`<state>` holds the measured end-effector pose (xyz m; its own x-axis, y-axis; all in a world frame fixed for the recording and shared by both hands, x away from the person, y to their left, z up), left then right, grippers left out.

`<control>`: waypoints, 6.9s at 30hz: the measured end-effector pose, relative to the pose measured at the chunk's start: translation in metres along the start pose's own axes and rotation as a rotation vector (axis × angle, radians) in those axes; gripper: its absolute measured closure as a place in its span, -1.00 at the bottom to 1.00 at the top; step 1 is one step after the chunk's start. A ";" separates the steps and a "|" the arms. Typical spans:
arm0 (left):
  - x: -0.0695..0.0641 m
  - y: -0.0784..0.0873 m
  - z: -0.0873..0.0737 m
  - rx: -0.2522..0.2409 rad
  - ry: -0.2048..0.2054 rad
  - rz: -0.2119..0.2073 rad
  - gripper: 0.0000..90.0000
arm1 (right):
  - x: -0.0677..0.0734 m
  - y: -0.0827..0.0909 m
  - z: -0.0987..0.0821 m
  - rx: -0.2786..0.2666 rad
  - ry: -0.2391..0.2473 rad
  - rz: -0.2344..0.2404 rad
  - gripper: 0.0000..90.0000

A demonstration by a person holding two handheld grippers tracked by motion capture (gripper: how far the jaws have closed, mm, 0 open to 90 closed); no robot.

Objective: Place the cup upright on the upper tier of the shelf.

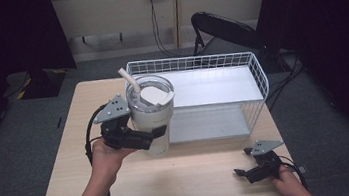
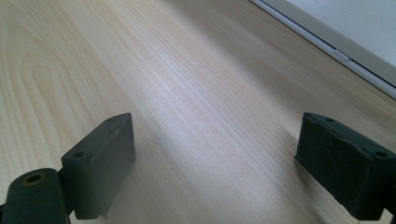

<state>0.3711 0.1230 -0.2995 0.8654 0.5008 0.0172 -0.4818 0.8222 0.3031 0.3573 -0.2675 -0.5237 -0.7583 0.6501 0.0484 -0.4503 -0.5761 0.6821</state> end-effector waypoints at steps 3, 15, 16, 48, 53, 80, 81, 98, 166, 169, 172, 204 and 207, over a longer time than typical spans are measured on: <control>0.002 0.001 0.006 -0.014 0.013 -0.002 -0.78 | 0.000 0.000 0.000 0.000 0.000 0.000 -0.76; 0.008 0.003 0.038 -0.021 -0.001 -0.002 -0.78 | 0.000 0.000 0.000 -0.002 0.000 -0.001 -0.76; 0.008 0.002 0.040 -0.024 -0.001 -0.006 -0.78 | 0.000 0.000 0.000 -0.002 0.000 -0.001 -0.76; 0.022 -0.018 0.094 -0.016 -0.012 0.011 -0.78 | 0.000 0.000 0.000 0.000 -0.002 0.000 -0.76; 0.026 -0.024 0.099 -0.015 -0.018 0.022 -0.78 | 0.000 0.000 0.000 0.000 -0.002 0.000 -0.76; 0.057 -0.063 0.103 -0.006 0.018 0.066 -0.78 | 0.000 0.000 0.000 0.000 -0.001 0.002 -0.76; 0.059 -0.064 0.102 -0.003 0.018 0.067 -0.78 | 0.000 0.000 0.000 0.000 -0.001 0.002 -0.76; 0.077 -0.077 0.095 0.002 0.024 0.142 -0.78 | 0.000 0.001 0.000 0.001 0.002 0.004 -0.76; 0.089 -0.077 0.062 -0.001 0.091 0.214 -0.82 | -0.001 0.001 -0.001 0.001 0.006 0.009 -0.76; 0.088 -0.075 0.058 0.020 0.075 0.213 -0.81 | -0.001 0.001 -0.001 0.001 0.007 0.009 -0.76; 0.087 -0.073 0.053 0.030 0.084 0.206 -0.79 | -0.001 0.001 -0.001 0.001 0.006 0.010 -0.76; 0.082 0.019 0.034 0.024 0.083 0.249 -0.65 | -0.001 0.001 -0.001 0.000 0.005 0.009 -0.76; 0.081 0.028 0.030 0.027 0.081 0.254 -0.65 | -0.001 0.001 -0.001 0.000 0.005 0.010 -0.76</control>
<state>0.4321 0.1786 -0.2615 0.7030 0.7109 0.0197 -0.6770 0.6605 0.3246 0.3568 -0.2689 -0.5235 -0.7649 0.6420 0.0517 -0.4426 -0.5822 0.6820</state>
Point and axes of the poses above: each handheld gripper's, and its own axes: y roughly backward along the jaws, z roughly out of its top, x roughly to its left, the point moved 3 cm from there along -y, roughly forward along the jaws, and after that the axes turned 4 degrees about -y, right-handed, at the moved point
